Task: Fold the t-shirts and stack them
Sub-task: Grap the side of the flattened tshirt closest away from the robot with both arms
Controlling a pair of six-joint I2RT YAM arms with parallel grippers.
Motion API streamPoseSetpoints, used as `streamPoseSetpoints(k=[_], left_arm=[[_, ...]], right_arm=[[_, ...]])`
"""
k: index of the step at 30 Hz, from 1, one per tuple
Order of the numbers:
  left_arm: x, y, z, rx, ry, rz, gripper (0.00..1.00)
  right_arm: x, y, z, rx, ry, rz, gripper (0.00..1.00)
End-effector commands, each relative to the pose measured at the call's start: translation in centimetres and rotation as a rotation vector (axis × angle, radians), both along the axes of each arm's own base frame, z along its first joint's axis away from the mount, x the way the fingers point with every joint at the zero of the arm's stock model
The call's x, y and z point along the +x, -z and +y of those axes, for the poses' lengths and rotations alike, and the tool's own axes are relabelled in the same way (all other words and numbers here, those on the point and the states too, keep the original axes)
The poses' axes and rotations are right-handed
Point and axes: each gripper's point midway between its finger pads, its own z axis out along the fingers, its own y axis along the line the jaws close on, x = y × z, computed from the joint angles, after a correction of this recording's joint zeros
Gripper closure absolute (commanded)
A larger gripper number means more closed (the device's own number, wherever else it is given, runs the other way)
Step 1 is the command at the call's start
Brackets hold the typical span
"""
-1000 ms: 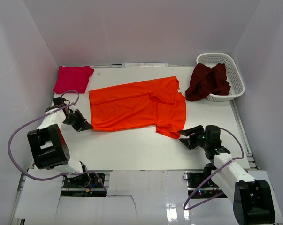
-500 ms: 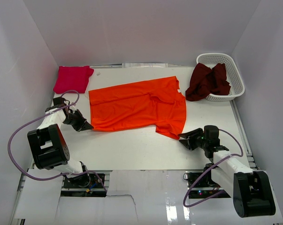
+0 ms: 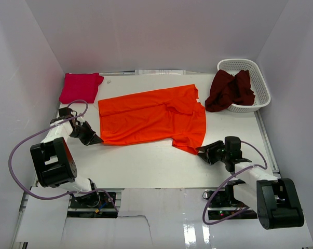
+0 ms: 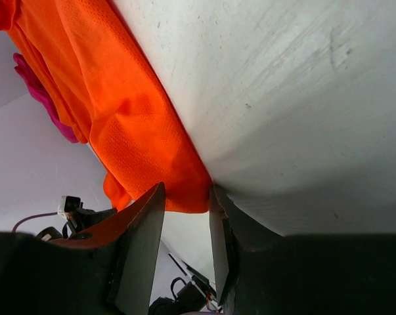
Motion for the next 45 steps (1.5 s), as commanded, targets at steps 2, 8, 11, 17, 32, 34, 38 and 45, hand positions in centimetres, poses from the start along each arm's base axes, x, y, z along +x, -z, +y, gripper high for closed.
streamPoseSetpoints(k=[2, 8, 11, 17, 32, 34, 38, 45], left_arm=[[0.7, -1.0, 0.0, 0.004, 0.016, -0.051, 1.0], [0.8, -1.1, 0.0, 0.0, 0.017, -0.054, 1.0], [0.7, -1.1, 0.0, 0.0, 0.017, -0.054, 1.0], [0.5, -1.0, -0.1, 0.001, 0.015, -0.053, 1.0], [1.4, -1.7, 0.3, 0.015, 0.011, -0.071, 1.0], [1.4, -1.7, 0.3, 0.015, 0.011, -0.071, 1.0], [1.5, -1.8, 0.8, 0.04, -0.002, -0.068, 1.0], [1.3, -1.6, 0.5, 0.001, -0.015, -0.062, 1.0]], right_arm=[[1.9, -1.8, 0.4, 0.015, -0.016, -0.07, 0.61], [2.4, -2.1, 1.2, 0.042, -0.062, -0.058, 0.61], [2.5, -2.1, 1.2, 0.039, -0.062, -0.056, 0.64], [2.2, -2.0, 1.3, 0.04, -0.071, -0.044, 0.92], [-0.5, -6.5, 0.8, -0.046, -0.278, -0.067, 0.91], [-0.8, -6.0, 0.2, -0.055, -0.296, -0.066, 0.91], [-0.8, -6.2, -2.0, -0.113, -0.273, -0.058, 0.9], [0.4, -7.1, -5.3, -0.162, -0.232, -0.086, 0.92]])
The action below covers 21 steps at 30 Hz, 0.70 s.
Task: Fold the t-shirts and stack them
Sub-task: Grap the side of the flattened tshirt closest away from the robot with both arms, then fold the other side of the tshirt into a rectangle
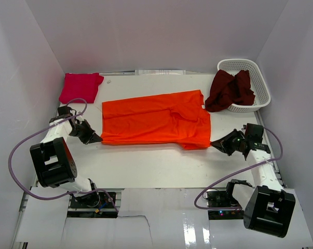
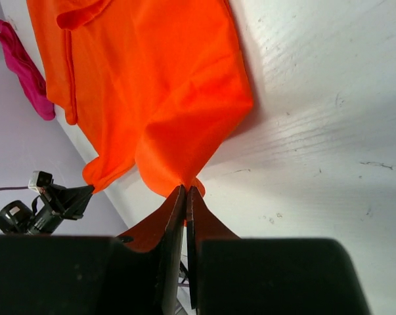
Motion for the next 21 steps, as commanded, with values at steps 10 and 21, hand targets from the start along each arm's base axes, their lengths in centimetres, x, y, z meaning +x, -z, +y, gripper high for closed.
streamPoseSetpoints(k=[10, 21], left_arm=[[0.5, -1.6, -0.9, -0.075, -0.002, -0.061, 1.0], [-0.1, -1.8, -2.5, -0.181, 0.005, -0.054, 1.0]], right_arm=[[-0.5, 0.1, -0.2, -0.008, -0.106, -0.01, 0.92], [1.0, -1.8, 0.0, -0.004, -0.171, -0.085, 0.92]])
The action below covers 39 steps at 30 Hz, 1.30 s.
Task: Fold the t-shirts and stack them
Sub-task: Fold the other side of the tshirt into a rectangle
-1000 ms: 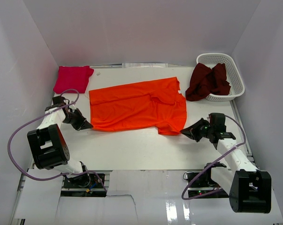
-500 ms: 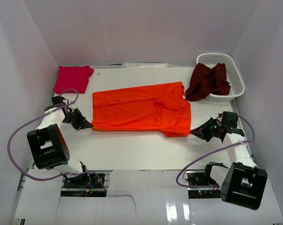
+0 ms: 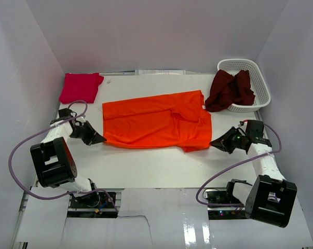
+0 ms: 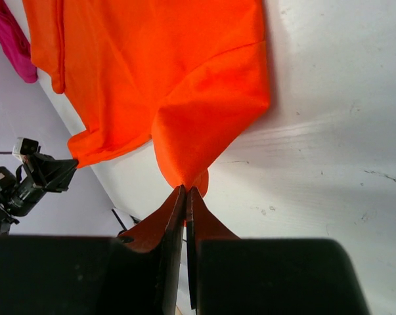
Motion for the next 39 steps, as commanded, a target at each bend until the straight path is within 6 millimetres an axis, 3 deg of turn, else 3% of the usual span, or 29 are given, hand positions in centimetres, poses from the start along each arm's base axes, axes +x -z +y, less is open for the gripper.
streamPoseSetpoints(k=[1, 18, 26, 35, 39], left_arm=[[0.3, -1.2, -0.7, -0.056, 0.003, -0.048, 1.0], [3.4, -2.6, -0.7, -0.133, -0.003, -0.072, 1.0], [3.2, -2.3, -1.0, -0.162, -0.007, -0.059, 1.0], [1.6, -2.7, -2.0, -0.2, -0.003, -0.053, 1.0], [2.0, -2.7, -1.9, -0.212, -0.011, -0.05, 1.0]], right_arm=[[1.1, -1.9, 0.2, 0.017, -0.044, -0.075, 0.92], [6.5, -5.4, -1.1, -0.018, -0.063, -0.189, 0.92], [10.0, -6.9, -1.6, 0.0, -0.049, -0.242, 0.92], [11.6, -7.1, -1.5, 0.032, -0.061, -0.259, 0.92], [12.5, -7.6, -1.1, 0.058, -0.084, -0.276, 0.92]])
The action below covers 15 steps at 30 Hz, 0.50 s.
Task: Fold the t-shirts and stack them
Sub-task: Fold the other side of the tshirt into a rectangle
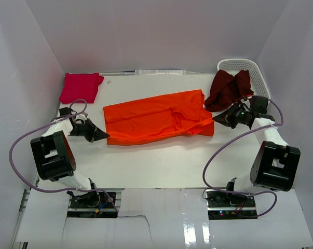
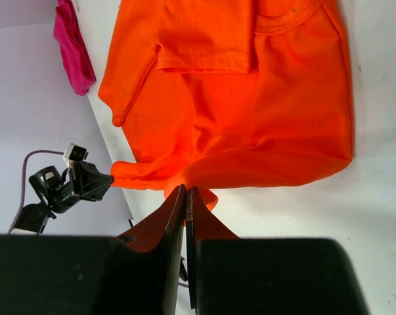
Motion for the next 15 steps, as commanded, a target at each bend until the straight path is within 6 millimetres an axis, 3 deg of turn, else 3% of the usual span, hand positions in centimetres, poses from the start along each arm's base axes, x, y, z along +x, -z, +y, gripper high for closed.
streamPoseSetpoints(k=[1, 7, 8, 9, 15], left_arm=[[0.9, -1.9, -0.2, -0.042, -0.005, -0.065, 1.0], [2.7, -3.3, 0.2, -0.059, -0.017, -0.097, 1.0], [2.9, -3.3, 0.3, -0.062, -0.018, -0.097, 1.0], [3.2, -3.6, 0.4, -0.065, -0.021, -0.105, 1.0], [4.5, -3.2, 0.9, -0.095, -0.035, -0.097, 1.0]], right_arm=[[2.4, -2.9, 0.4, 0.016, -0.041, -0.106, 0.92], [5.1, -4.3, 0.9, 0.023, -0.078, -0.145, 0.92], [5.9, -5.4, 0.9, 0.021, -0.086, -0.164, 0.92], [6.4, -5.0, 1.0, 0.029, -0.095, -0.153, 0.92], [9.7, -6.3, 1.7, 0.033, -0.135, -0.179, 0.92]])
